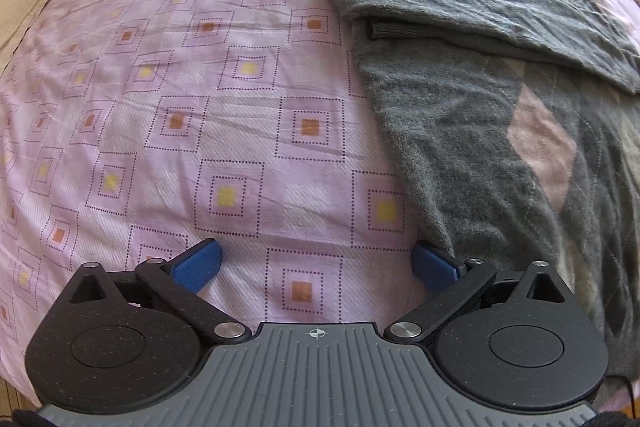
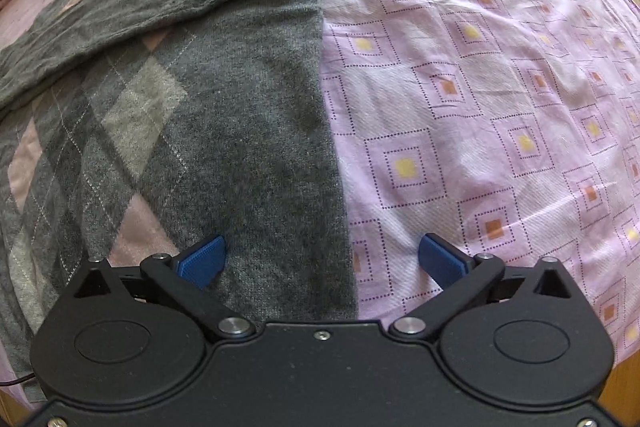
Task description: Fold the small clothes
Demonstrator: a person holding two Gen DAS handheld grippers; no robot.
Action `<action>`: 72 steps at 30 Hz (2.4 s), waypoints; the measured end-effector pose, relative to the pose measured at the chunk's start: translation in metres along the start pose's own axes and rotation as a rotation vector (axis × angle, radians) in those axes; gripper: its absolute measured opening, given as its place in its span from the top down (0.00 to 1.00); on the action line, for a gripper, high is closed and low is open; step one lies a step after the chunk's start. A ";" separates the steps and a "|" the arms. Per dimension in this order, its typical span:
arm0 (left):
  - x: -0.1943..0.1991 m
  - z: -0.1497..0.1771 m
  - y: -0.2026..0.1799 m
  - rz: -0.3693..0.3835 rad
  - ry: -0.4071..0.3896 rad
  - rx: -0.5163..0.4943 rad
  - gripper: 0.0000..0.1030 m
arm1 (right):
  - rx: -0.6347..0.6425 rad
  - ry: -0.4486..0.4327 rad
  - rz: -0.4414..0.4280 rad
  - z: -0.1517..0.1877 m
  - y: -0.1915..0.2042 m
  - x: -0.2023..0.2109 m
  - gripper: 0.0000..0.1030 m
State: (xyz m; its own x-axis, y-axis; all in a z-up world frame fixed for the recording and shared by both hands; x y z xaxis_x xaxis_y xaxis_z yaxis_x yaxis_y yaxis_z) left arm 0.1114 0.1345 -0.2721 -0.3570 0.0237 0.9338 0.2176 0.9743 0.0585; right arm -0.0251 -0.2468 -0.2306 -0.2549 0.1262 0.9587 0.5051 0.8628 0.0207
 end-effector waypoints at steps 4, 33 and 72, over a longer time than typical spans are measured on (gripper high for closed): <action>0.004 0.006 0.000 -0.016 -0.059 0.054 0.00 | 0.012 -0.045 -0.010 0.012 -0.002 0.004 0.00; 0.059 0.084 -0.053 -0.040 -0.001 0.035 0.18 | 0.233 -0.066 -0.222 0.064 -0.015 0.041 0.22; 0.068 0.086 -0.071 0.212 -0.068 0.105 0.94 | 0.117 0.036 -0.458 0.069 -0.032 0.051 0.89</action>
State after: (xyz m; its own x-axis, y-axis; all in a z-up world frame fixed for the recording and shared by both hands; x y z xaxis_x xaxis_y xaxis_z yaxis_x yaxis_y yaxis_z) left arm -0.0065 0.0860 -0.2435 -0.3742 0.2415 0.8954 0.1994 0.9639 -0.1766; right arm -0.1108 -0.2342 -0.2019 -0.4003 -0.2951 0.8676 0.2507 0.8754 0.4134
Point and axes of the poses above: each gripper's, at about its wrist camera, not at the fingertips, and x roughly against the way its jaws point, y to its left, z to its underside, the point moved 3 cm from there along -x, roughly the way its jaws point, and after that the axes turned 2 degrees about -z, right-handed, at the moved point
